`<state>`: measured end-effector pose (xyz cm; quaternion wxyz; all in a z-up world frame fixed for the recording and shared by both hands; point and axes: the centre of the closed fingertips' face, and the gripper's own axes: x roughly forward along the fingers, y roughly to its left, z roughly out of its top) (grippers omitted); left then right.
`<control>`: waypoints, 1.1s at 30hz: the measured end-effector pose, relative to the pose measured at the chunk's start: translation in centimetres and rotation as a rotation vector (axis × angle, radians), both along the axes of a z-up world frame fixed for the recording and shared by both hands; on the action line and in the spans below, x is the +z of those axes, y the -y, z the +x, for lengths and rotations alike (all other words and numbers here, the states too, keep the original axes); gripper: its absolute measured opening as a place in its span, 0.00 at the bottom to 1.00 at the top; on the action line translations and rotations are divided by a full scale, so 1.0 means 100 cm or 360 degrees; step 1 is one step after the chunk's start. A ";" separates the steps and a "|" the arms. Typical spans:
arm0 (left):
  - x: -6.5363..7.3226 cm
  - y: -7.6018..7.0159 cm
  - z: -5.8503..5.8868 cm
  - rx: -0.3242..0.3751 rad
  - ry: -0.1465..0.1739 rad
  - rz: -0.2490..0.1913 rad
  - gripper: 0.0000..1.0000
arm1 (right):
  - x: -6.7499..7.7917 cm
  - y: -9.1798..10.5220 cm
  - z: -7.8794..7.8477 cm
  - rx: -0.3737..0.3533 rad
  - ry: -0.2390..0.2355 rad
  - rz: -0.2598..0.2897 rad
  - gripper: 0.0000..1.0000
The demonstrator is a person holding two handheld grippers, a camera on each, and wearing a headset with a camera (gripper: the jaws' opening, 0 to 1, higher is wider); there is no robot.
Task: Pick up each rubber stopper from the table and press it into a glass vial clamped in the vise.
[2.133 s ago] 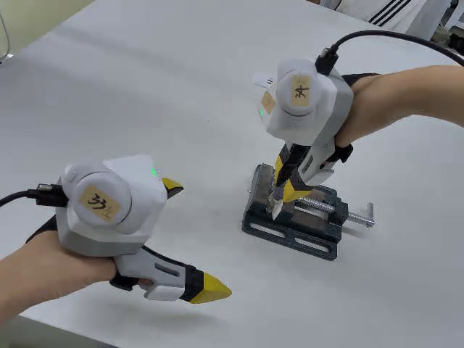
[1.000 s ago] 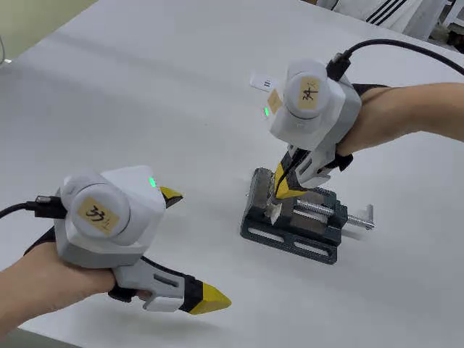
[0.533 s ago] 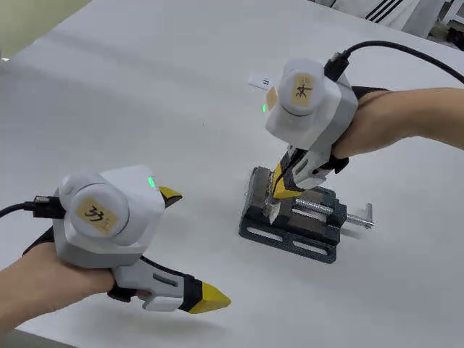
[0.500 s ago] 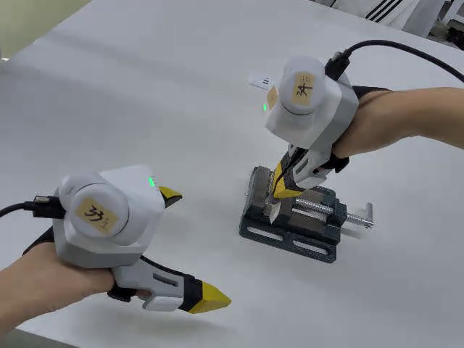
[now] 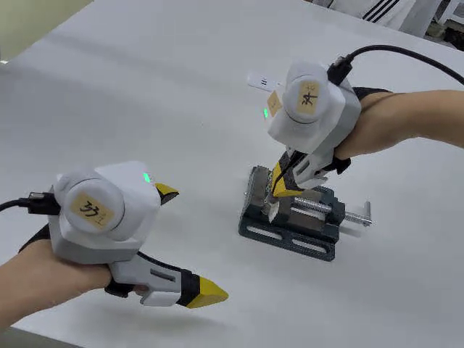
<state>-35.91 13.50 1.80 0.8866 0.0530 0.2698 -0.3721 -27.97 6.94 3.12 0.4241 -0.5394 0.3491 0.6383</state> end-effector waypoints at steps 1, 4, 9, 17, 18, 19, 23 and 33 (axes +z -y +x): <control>0.000 0.000 0.000 0.0000 0.0002 0.0001 0.97 | 0.000 -0.001 0.000 -0.0006 -0.0002 0.0004 0.00; 0.001 0.001 0.000 0.0000 0.0002 -0.0004 0.97 | 0.000 -0.001 -0.001 -0.0028 -0.0029 0.0011 0.00; 0.000 0.003 0.000 -0.0005 -0.0004 -0.0008 0.97 | 0.002 -0.003 -0.001 -0.0032 -0.0037 0.0020 0.00; -0.003 0.003 0.000 -0.0009 -0.0015 -0.0004 0.97 | 0.000 -0.001 -0.002 -0.0037 -0.0066 0.0017 0.00; -0.003 0.004 0.000 -0.0009 -0.0016 -0.0008 0.97 | 0.000 -0.001 -0.002 -0.0043 -0.0071 0.0020 0.00; -0.003 0.003 0.000 -0.0008 -0.0018 -0.0010 0.97 | 0.000 -0.001 -0.002 -0.0048 -0.0077 0.0024 0.00; -0.003 0.005 0.000 -0.0013 -0.0023 -0.0010 0.96 | 0.000 -0.001 -0.003 -0.0085 -0.0095 0.0022 0.00; -0.005 0.007 -0.002 -0.0029 -0.0038 -0.0002 0.96 | -0.001 -0.002 -0.003 -0.0157 -0.0122 0.0057 0.00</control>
